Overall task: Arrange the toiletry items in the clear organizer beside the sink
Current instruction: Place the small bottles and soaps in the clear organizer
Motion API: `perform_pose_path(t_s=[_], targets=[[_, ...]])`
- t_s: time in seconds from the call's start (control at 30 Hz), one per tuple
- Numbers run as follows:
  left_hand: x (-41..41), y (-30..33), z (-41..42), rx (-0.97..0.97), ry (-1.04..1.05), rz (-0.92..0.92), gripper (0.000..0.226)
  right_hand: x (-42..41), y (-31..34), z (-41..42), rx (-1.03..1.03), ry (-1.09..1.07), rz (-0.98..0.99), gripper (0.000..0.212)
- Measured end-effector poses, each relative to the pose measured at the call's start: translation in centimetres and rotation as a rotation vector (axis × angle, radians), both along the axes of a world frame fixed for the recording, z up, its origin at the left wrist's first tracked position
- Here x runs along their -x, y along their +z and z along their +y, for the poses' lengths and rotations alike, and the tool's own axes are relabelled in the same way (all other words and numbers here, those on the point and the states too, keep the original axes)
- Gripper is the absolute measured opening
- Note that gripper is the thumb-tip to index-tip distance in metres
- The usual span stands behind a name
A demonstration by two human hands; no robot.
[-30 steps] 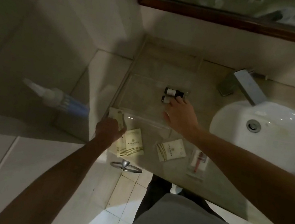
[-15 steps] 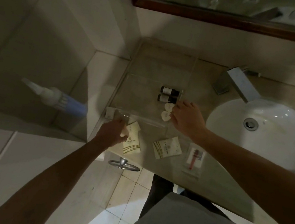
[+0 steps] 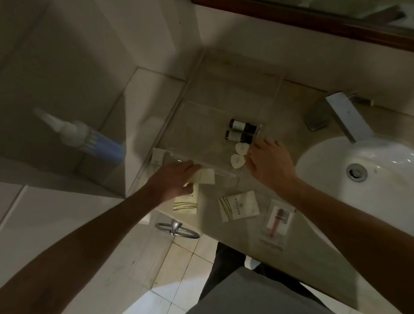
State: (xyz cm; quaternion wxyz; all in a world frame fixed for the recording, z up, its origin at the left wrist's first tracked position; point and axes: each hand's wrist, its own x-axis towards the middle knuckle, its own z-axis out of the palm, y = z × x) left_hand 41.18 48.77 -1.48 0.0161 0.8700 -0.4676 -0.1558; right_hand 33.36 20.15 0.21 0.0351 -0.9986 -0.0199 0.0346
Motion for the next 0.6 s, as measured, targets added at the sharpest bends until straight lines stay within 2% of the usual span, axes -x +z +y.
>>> perform_pose_path(t_s=[0.1,0.2,0.37,0.5,0.6], targets=[[-2.4,1.1,-3.1,0.056,-0.037,-0.077,0.059,0.0,-0.1,-0.6,-0.022,-0.046,0.009,0.033],[-5.4,1.2,-6.3,0.0,-0.067,-0.081,0.059,0.4,-0.2,-1.1,-0.037,-0.086,0.013,0.03],[-7.6,-0.2,-8.3,-0.234,-0.113,0.06,0.059,1.4,-0.7,-2.2,-0.016,-0.132,0.012,0.028],[-8.6,-1.0,-8.0,-0.219,-0.072,0.18,0.063,1.9,-1.3,-2.5,-0.023,-0.15,0.022,0.029],[-9.1,-0.7,-8.0,-0.223,-0.09,0.159,0.06,1.9,-1.3,-2.3,-0.024,-0.158,0.008,0.029]])
